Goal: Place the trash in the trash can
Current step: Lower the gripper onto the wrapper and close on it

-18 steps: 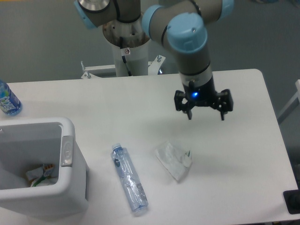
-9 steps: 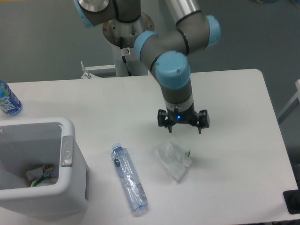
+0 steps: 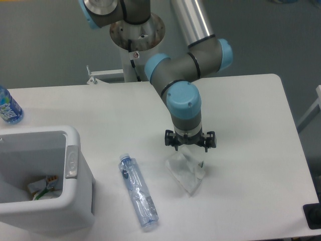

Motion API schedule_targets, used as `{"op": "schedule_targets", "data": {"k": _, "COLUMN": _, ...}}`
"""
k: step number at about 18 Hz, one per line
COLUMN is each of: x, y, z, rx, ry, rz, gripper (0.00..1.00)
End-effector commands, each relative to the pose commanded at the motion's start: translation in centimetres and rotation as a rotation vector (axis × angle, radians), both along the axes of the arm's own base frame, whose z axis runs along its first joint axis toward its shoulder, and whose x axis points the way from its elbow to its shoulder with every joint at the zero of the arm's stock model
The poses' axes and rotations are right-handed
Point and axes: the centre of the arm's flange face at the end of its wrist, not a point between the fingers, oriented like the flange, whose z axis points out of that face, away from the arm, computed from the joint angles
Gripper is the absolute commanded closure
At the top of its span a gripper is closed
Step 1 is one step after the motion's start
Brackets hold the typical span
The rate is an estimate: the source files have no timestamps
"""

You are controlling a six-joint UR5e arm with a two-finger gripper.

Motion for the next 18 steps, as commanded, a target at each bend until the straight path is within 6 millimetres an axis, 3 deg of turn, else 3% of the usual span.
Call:
{"op": "schedule_targets", "data": {"k": 3, "x": -0.2, "y": 0.1, "z": -0.3, "rx": -0.006, "ry": 0.000, "rz": -0.001, "gripper": 0.00}}
{"op": "schedule_targets", "data": {"k": 10, "x": -0.7, "y": 0.2, "z": 1.0, "rx": 0.006, "ry": 0.043, "rz": 0.006, "gripper": 1.00}}
{"op": "schedule_targets", "data": {"k": 15, "x": -0.9, "y": 0.2, "z": 2.1, "rx": 0.025, "ry": 0.059, "rz": 0.022, "gripper": 1.00}}
{"op": "schedule_targets", "data": {"k": 18, "x": -1.5, "y": 0.3, "z": 5.6, "rx": 0.078, "ry": 0.101, "rz": 0.032, "gripper": 1.00}}
